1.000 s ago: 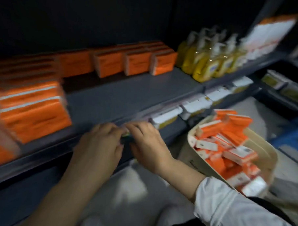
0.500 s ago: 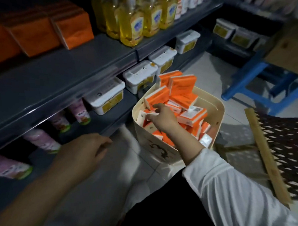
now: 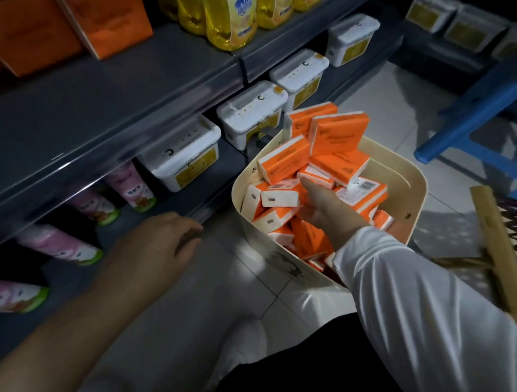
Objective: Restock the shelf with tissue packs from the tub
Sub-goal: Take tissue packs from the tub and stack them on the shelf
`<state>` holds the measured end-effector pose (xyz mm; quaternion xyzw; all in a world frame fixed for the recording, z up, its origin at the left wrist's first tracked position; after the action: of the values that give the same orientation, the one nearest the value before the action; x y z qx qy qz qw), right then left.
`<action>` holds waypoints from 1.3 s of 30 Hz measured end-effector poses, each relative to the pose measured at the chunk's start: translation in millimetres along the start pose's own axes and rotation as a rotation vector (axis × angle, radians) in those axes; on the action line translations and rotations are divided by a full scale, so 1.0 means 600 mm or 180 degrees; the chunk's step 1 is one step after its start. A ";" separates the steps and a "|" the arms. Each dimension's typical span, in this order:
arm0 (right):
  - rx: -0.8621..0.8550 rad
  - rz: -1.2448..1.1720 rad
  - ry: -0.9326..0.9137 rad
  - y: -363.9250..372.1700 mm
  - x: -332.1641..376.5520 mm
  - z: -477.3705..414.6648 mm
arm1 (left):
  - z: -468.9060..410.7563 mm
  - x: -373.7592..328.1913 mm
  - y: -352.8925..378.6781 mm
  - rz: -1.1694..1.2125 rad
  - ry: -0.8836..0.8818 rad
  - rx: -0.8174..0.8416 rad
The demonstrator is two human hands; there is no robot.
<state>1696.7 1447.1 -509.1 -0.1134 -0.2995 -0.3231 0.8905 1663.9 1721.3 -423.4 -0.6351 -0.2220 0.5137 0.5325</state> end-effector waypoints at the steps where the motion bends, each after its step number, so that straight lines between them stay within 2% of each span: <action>1: 0.0046 0.0010 -0.0032 0.009 0.001 0.000 | -0.004 -0.001 0.000 0.0017 -0.0004 -0.0019; 7: -0.0080 0.0297 0.0030 0.033 0.000 0.010 | -0.027 -0.018 0.006 0.0168 0.0028 -0.0106; 10: 0.0073 0.0360 -0.0109 0.043 0.018 0.038 | -0.029 -0.028 0.012 0.0208 0.0134 -0.0147; 13: 0.0574 0.0284 -0.0235 0.057 0.046 0.099 | -0.031 -0.032 0.011 0.0154 0.0220 -0.0323; 17: 0.1553 0.0398 -0.0084 0.094 0.043 0.172 | -0.036 -0.045 -0.001 0.0107 0.0319 -0.0569; 22: 0.2311 0.0935 -0.0091 0.121 0.023 0.198 | -0.031 -0.039 -0.020 0.0146 -0.0111 -0.1064; 24: 0.1857 0.1128 -0.0506 0.110 0.023 0.161 | -0.032 -0.022 -0.028 0.0550 -0.0563 -0.1114; 25: 0.1410 0.1430 -0.0914 0.098 0.023 0.132 | -0.033 -0.014 -0.031 0.0772 -0.0759 -0.1096; 27: 0.0334 0.2510 -0.1707 0.067 0.018 0.072 | -0.032 -0.004 -0.035 0.0958 -0.0915 -0.1014; 28: -0.0079 0.2943 -0.1779 0.052 0.012 0.048 | -0.030 0.000 -0.037 0.0980 -0.0927 -0.0965; 29: -0.0304 0.3094 -0.1602 0.038 0.006 0.032 | -0.028 0.002 -0.039 0.0992 -0.0926 -0.0919; 32: -0.0368 0.2583 -0.0741 0.011 -0.018 0.015 | -0.027 0.010 -0.041 0.0937 -0.0930 -0.0862; 35: 0.0118 0.1680 -0.0169 0.014 -0.039 0.007 | -0.025 0.013 -0.043 0.0888 -0.0955 -0.0803; 39: 0.0088 0.1683 -0.0158 0.048 -0.053 -0.002 | -0.025 0.010 -0.049 0.0920 -0.0918 -0.0800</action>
<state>1695.9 1484.9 -529.6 -0.1834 -0.2857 -0.0722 0.9378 1687.4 1729.5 -401.0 -0.6416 -0.2648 0.6383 0.3330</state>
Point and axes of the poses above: each hand's wrist, its own z-axis away from the middle knuckle, its own y-axis out of the palm, x = y × z, the point moved 1 cm from there along -z, towards the middle knuckle, and after that the axes turned 2 degrees about z, right-handed, at the moved point
